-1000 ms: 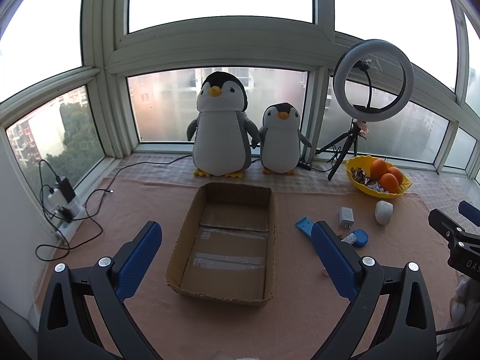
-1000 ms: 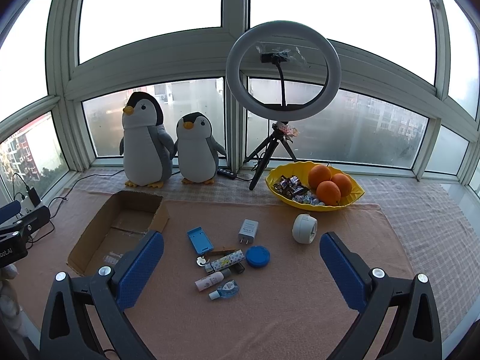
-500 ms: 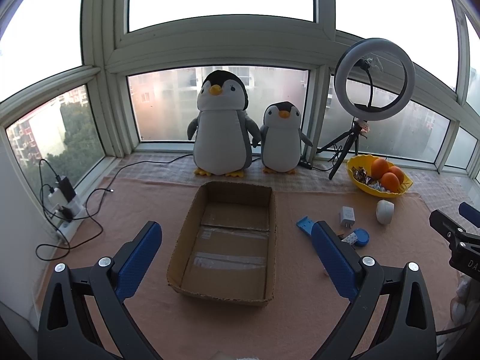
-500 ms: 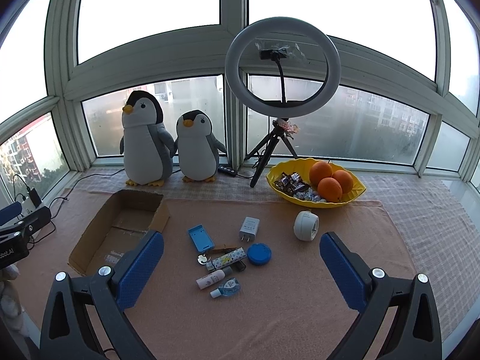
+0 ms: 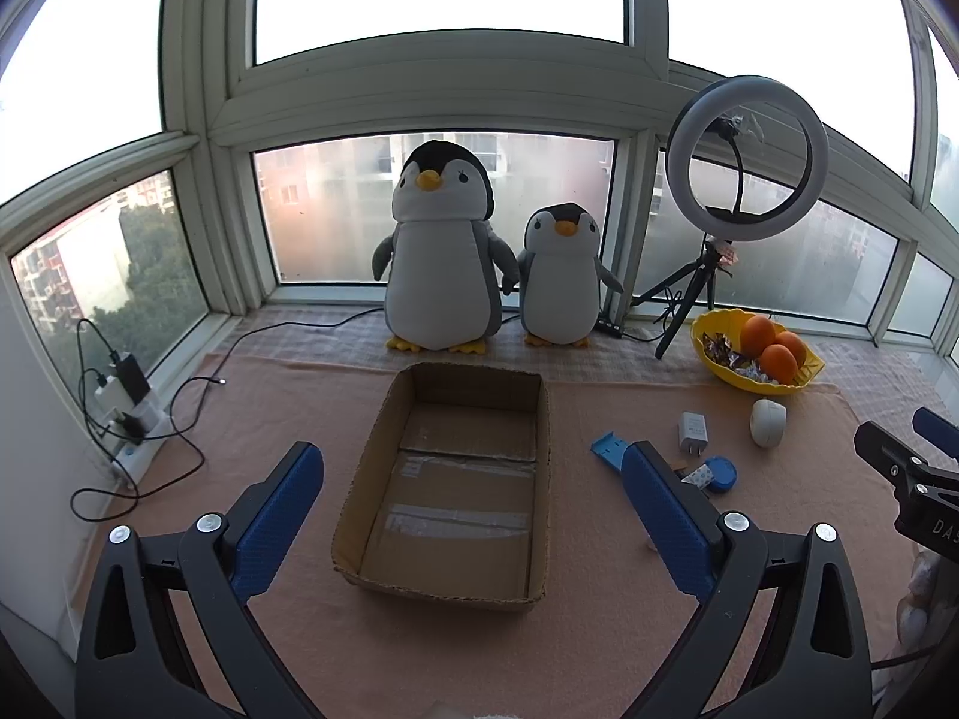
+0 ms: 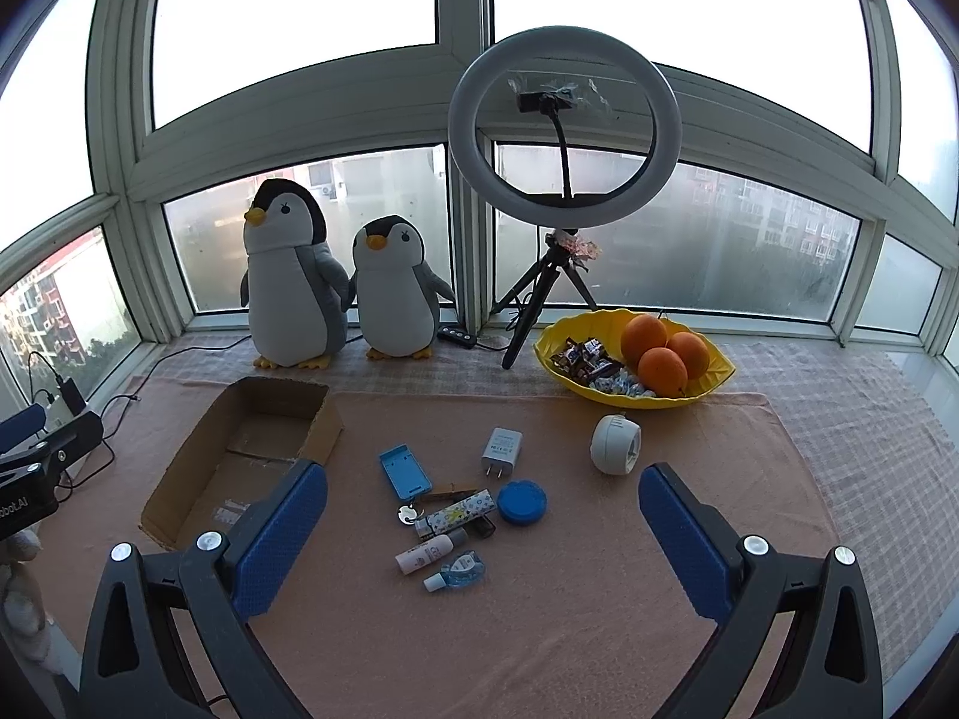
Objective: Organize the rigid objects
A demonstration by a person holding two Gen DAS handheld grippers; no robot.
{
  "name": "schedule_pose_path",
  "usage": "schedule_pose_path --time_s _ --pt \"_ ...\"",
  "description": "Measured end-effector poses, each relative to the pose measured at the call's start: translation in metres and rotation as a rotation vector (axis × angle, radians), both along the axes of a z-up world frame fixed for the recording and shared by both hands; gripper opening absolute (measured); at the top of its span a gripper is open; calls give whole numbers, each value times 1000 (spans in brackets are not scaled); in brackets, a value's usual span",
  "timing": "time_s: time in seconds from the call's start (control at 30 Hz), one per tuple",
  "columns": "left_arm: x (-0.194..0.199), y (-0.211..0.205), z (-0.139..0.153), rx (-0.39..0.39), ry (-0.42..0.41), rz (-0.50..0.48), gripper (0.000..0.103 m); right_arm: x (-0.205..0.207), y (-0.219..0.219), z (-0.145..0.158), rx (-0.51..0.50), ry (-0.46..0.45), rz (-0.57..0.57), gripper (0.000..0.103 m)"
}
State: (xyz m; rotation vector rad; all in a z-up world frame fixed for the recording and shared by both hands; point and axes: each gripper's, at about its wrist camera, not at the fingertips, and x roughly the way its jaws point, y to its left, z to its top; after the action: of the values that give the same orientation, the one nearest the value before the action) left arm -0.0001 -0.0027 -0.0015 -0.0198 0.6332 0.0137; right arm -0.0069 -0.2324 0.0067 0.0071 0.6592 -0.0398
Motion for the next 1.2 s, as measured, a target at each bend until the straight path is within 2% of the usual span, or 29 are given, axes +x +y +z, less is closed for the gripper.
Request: schedule_pose_path --time_s 0.67,1.2 --pt "1 -1 -2 -2 6 -2 100 2 -1 0 12 12 1 103" --pt "11 9 -19 10 44 21 100 5 -4 -7 17 29 -3 103"
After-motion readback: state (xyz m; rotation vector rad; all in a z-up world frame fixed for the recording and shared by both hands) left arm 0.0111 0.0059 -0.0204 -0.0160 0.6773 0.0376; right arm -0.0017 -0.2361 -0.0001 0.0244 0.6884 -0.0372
